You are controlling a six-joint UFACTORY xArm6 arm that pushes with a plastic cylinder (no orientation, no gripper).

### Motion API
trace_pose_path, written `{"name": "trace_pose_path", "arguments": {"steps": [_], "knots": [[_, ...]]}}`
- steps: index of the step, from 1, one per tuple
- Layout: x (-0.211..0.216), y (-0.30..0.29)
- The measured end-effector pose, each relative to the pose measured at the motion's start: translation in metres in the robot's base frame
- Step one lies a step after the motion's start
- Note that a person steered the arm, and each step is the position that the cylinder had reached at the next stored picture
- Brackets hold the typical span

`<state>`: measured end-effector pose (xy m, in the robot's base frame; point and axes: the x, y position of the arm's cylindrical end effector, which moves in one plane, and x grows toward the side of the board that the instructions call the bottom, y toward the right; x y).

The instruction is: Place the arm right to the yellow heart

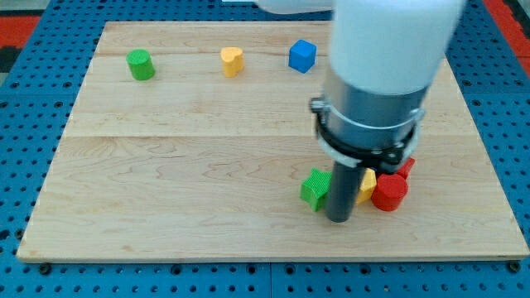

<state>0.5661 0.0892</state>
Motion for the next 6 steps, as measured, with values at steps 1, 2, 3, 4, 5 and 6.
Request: {"name": "trace_pose_path", "arguments": {"steps": [1, 2, 3, 4, 5, 6], "knots": [[0.012, -0.023], [0.012, -0.121], [-0.038, -0.191], [-0.100, -0.173], [-0.121, -0.136], [-0.164, -0.153]]}}
